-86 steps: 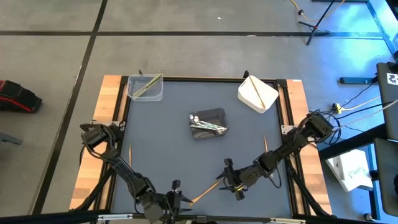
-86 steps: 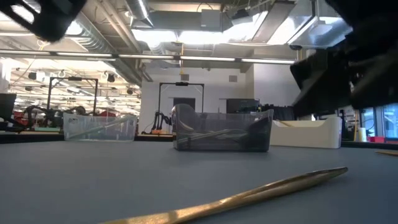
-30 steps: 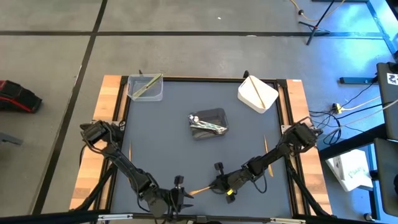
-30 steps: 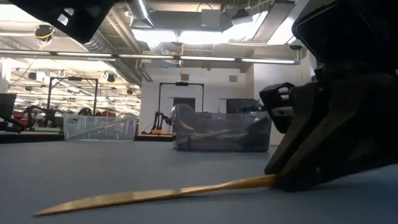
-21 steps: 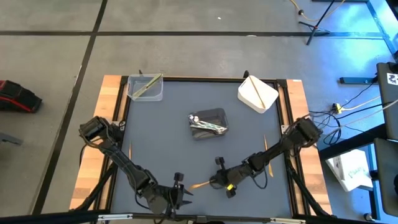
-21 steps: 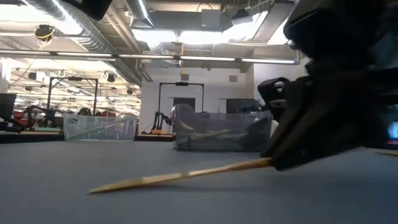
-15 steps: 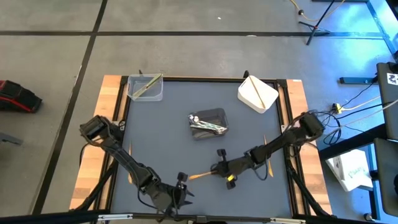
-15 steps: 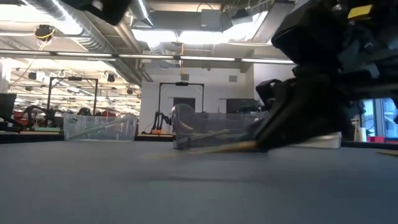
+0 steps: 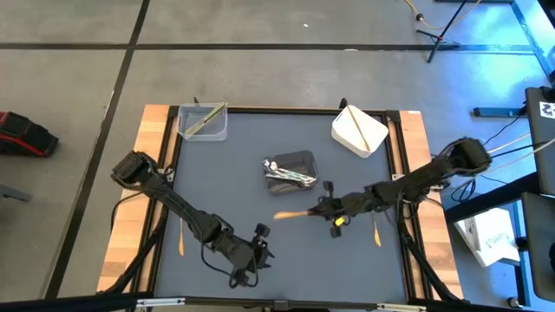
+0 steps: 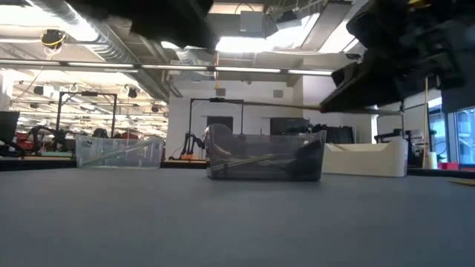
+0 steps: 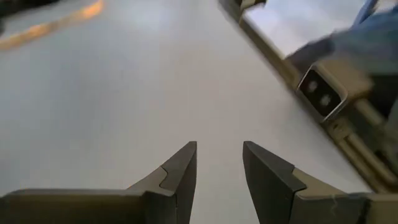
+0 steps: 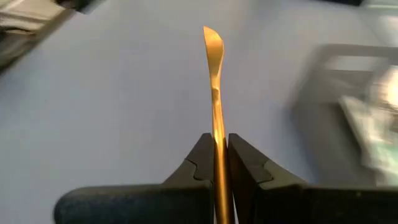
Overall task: Sort silverware by color (type)
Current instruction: Put the bottom gold table knife into the white bin
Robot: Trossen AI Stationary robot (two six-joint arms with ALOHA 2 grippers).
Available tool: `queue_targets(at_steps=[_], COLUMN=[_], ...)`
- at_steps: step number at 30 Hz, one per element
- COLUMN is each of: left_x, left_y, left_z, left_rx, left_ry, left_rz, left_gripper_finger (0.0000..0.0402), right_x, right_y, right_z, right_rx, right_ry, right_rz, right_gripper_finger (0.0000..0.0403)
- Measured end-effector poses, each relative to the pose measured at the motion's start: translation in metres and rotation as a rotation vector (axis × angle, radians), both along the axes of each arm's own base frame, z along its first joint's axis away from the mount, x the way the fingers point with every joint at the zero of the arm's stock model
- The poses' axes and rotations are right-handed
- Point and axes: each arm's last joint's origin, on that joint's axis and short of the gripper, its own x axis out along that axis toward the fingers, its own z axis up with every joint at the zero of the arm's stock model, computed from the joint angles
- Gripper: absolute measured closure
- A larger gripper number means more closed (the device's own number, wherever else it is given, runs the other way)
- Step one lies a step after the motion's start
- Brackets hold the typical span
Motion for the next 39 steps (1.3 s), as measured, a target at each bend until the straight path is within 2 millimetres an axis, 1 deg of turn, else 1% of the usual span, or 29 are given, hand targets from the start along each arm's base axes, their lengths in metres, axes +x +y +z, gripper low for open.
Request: queue_targets(at_steps=[2,4,8,13,17,20,25,27,29,33,36,39], left_x=[-0.007,-0.017,-0.04,-0.065,-0.075,-0.076,-0.075,-0.075,-0.075,-0.075,-0.075,-0.075], left_y=[0.008,0.019,0.05,0.087,0.105,0.11,0.113,0.114,0.114,0.114,0.114,0.114], left_z=[0.006,0.005,0.008,0.004,0.004,0.004,0.003,0.002,0.002,0.002,0.002,0.002], left_rx=[0.003,0.009,-0.037,-0.106,-0.136,-0.135,-0.127,-0.125,-0.126,-0.125,-0.124,-0.125], left_ry=[-0.032,-0.049,-0.144,-0.218,-0.257,-0.258,-0.249,-0.247,-0.249,-0.247,-0.247,-0.248], left_rz=[-0.013,-0.013,0.033,0.124,0.18,0.197,0.207,0.208,0.209,0.208,0.209,0.209], left_gripper_finger=[0.0276,0.0276,0.0276,0.0276,0.0276,0.0276,0.0276,0.0276,0.0276,0.0276,0.0276,0.0276], right_x=[-0.006,-0.011,-0.021,-0.034,-0.043,-0.05,-0.062,-0.067,-0.074,-0.093,-0.105,-0.114], right_y=[-0.013,-0.026,-0.055,-0.093,-0.121,-0.141,-0.17,-0.181,-0.19,-0.203,-0.208,-0.21], right_z=[0.009,0.019,0.035,0.049,0.056,0.059,0.059,0.058,0.052,0.033,0.019,0.01], right_rx=[-0.012,-0.026,-0.071,-0.108,-0.137,-0.155,-0.172,-0.177,-0.189,-0.202,-0.195,-0.203], right_ry=[-0.009,-0.023,-0.037,-0.045,-0.066,-0.063,-0.054,-0.076,-0.109,-0.188,-0.229,-0.243], right_rz=[-0.054,-0.105,-0.245,-0.415,-0.549,-0.643,-0.784,-0.832,-0.882,-0.971,-1.034,-1.076], right_gripper_finger=[0.0386,0.0386,0.0386,0.0386,0.0386,0.0386,0.0386,0.0386,0.0386,0.0386,0.0386,0.0386])
